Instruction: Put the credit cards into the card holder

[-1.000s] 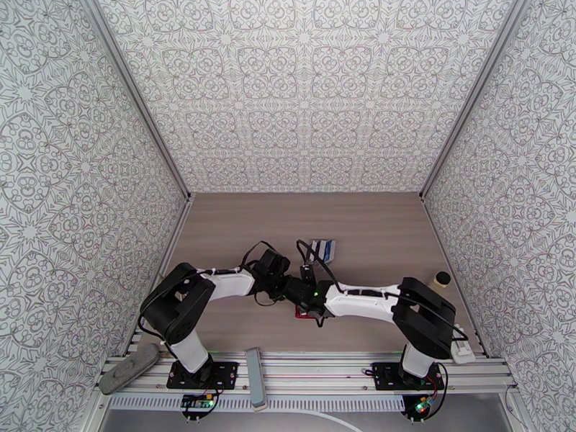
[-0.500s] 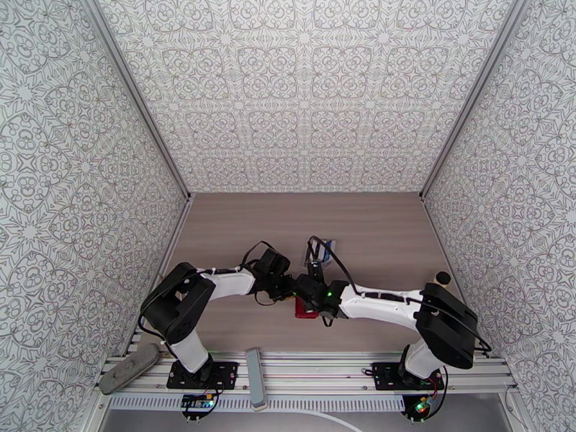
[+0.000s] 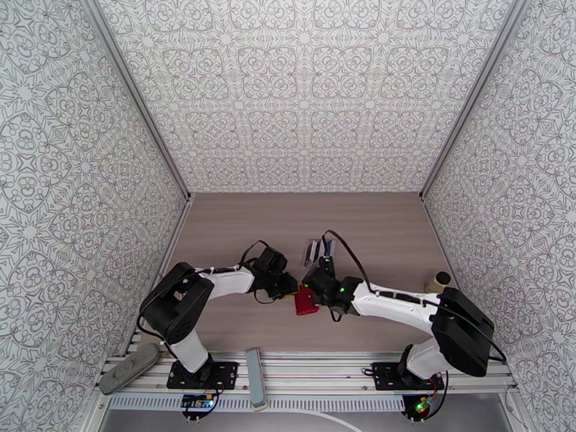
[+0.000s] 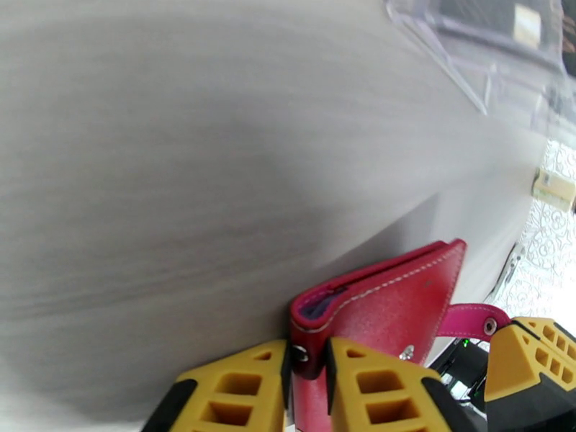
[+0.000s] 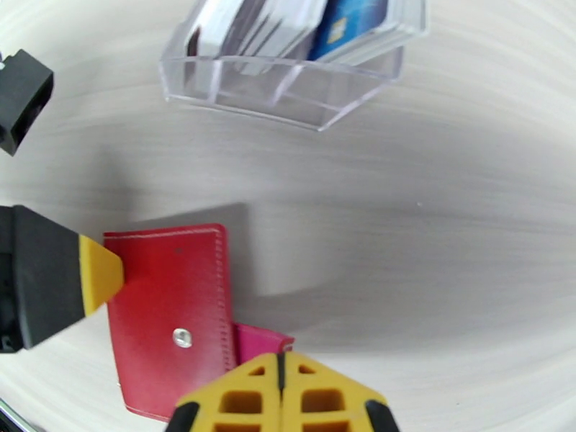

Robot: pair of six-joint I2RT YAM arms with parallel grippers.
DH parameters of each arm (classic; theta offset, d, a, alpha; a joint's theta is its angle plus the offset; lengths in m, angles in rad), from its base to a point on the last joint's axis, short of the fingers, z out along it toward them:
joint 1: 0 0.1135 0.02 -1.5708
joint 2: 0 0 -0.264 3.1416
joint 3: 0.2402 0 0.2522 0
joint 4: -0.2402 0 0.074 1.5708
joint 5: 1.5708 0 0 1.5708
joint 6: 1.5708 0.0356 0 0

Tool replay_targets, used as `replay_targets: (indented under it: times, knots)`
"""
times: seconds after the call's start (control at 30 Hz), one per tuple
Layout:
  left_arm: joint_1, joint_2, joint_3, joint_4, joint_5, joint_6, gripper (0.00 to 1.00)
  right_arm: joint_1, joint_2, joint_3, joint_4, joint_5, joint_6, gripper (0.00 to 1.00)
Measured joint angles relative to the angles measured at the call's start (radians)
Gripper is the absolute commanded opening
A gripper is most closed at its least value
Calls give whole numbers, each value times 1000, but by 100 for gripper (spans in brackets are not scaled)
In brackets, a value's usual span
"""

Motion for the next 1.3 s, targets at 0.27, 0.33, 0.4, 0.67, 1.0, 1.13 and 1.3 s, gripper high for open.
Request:
replay_targets:
  times: [0.27, 0.33, 0.4, 0.67, 1.0, 1.13, 1.3]
  knots:
    - [-3, 8, 17, -21, -3, 3, 25, -3, 0, -44, 8, -4, 1, 17]
    - [-4, 9, 22, -27, -6, 4, 25, -8, 0, -49, 9, -6, 1, 18]
    - [-5, 10, 26, -33, -7, 4, 25, -13, 0, -52, 9, -7, 0, 19]
    - [-5, 17, 40, -55, -7, 15, 25, -37, 0, -54, 9, -7, -7, 21]
    - [-3, 32, 68, -92, -6, 34, 24, -59, 46, -54, 24, -22, -19, 21]
    - [-2, 41, 85, -111, -6, 50, 24, -61, 74, -54, 31, -27, -26, 21]
    - [0, 55, 110, -135, -6, 60, 24, -63, 101, -54, 34, -28, -26, 21]
